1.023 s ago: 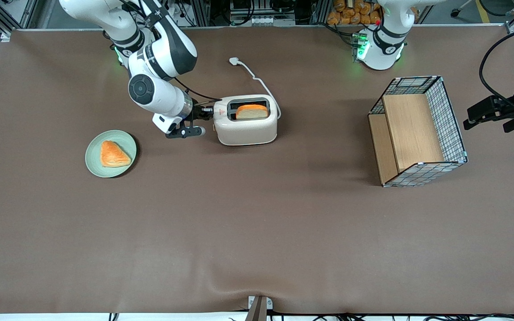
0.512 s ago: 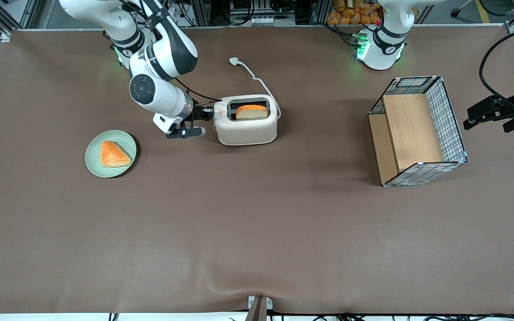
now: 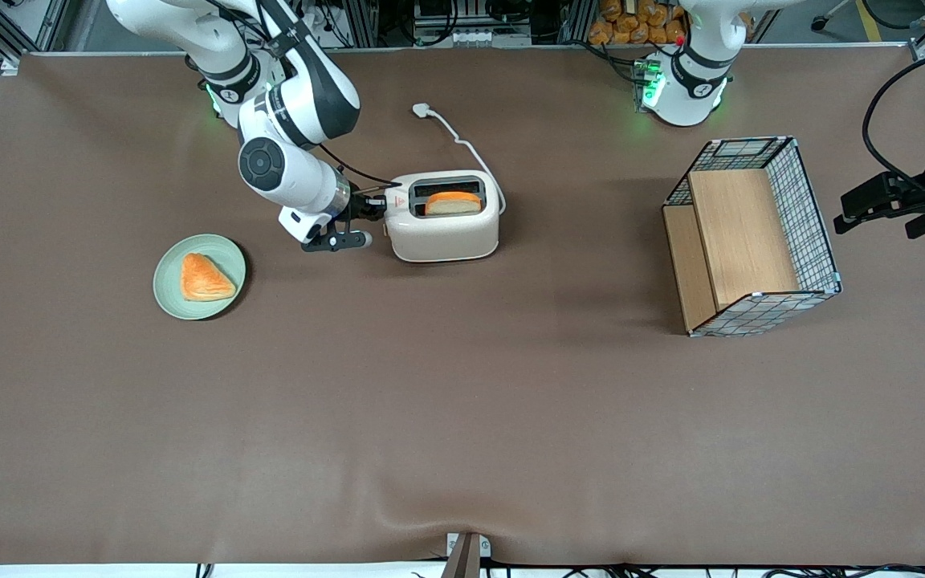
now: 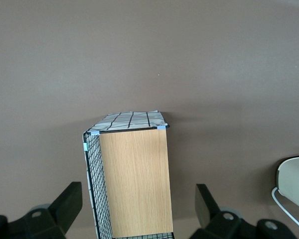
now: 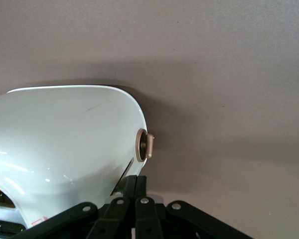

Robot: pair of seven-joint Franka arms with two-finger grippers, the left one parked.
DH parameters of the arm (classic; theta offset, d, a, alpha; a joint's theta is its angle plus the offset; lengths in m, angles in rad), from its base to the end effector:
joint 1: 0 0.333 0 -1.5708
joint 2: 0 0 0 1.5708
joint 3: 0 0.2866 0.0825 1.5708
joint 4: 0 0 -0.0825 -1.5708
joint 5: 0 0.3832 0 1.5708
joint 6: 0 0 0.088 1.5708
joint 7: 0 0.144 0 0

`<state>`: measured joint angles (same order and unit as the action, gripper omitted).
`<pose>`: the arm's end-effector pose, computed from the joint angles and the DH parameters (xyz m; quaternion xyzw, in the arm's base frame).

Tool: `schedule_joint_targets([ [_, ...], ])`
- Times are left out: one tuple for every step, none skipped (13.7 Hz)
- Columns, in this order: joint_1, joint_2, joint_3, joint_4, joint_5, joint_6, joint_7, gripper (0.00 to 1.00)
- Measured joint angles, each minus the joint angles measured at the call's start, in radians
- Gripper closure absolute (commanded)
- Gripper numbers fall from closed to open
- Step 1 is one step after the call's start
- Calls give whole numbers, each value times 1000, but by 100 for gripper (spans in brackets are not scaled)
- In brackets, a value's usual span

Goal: Press toaster button with right arm
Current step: 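Push the toaster lever down with the right gripper fingertips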

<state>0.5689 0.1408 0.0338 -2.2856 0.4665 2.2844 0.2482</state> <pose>0.4039 0.3063 0.2187 -0.9836 -0.0103 0.1316 0.1225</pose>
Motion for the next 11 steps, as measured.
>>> schedule_joint_targets([
  [1,1,0,-2,0,4,0,100],
  [2,3,0,-3,0,8,0,100],
  [2,5,0,-3,0,11,0,100],
  [2,7,0,-3,0,13,0,100],
  [3,11,0,-3,0,16,1,100],
  [4,14,0,-3,0,19,1,100],
  [5,17,0,-3,0,21,1,100],
  [5,19,0,-3,0,24,1,100],
  [6,23,0,-3,0,29,1,100],
  [7,27,0,-4,0,35,1,100],
  [8,31,0,-5,0,40,1,100],
])
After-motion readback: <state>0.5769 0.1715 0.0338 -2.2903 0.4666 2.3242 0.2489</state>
